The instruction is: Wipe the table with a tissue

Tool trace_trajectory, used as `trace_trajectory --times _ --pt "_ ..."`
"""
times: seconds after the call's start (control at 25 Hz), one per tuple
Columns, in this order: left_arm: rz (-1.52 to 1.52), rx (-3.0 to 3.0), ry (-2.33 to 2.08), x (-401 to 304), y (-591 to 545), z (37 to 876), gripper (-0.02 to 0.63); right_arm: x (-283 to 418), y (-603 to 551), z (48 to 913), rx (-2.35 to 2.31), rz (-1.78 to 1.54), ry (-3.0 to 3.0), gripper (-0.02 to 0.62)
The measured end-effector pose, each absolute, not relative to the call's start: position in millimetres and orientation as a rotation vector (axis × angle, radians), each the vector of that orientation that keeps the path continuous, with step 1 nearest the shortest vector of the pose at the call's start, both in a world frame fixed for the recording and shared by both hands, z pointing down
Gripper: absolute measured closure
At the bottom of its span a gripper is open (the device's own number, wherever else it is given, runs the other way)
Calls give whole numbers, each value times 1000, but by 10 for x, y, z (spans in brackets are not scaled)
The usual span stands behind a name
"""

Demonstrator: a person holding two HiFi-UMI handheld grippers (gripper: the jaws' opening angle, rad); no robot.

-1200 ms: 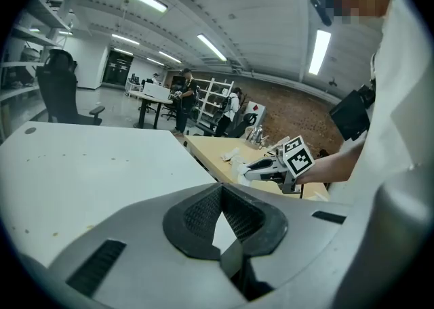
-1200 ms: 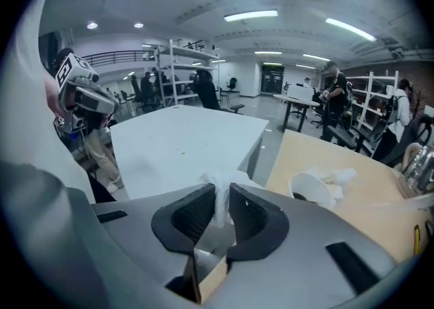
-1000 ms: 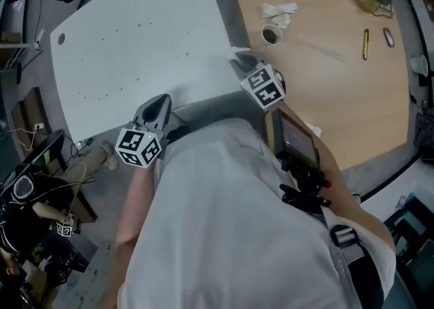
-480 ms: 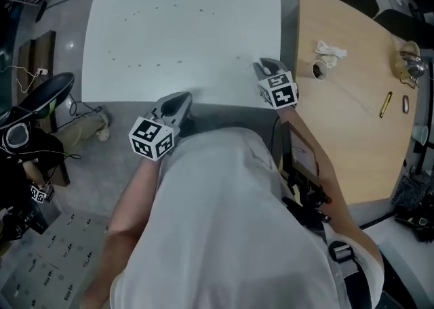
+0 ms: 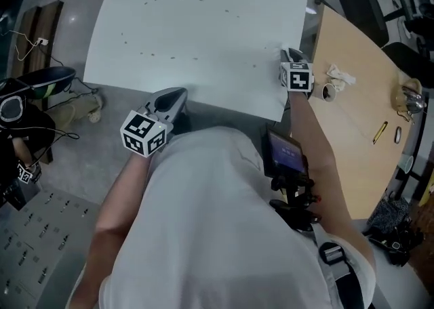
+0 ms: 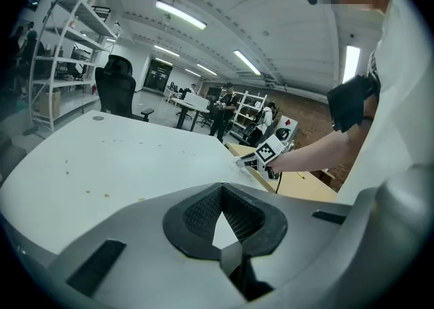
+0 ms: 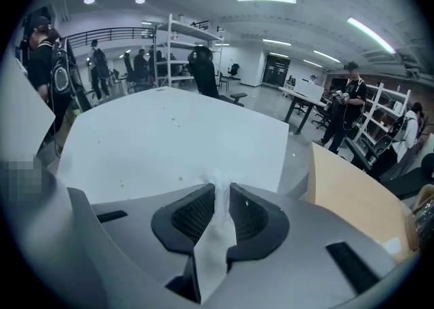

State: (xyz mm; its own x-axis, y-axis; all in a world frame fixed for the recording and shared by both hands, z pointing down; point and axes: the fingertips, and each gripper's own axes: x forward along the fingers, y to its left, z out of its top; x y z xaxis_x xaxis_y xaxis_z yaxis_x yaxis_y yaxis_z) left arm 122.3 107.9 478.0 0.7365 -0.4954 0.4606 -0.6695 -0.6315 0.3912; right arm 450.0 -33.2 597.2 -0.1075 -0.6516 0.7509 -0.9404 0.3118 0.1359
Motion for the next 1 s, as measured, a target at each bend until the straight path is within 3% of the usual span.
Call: trace_trajectory --times 1.0 --pt "401 2341 -921 1013 854 4826 600 3703 -229 6152 871 -130 -1792 535"
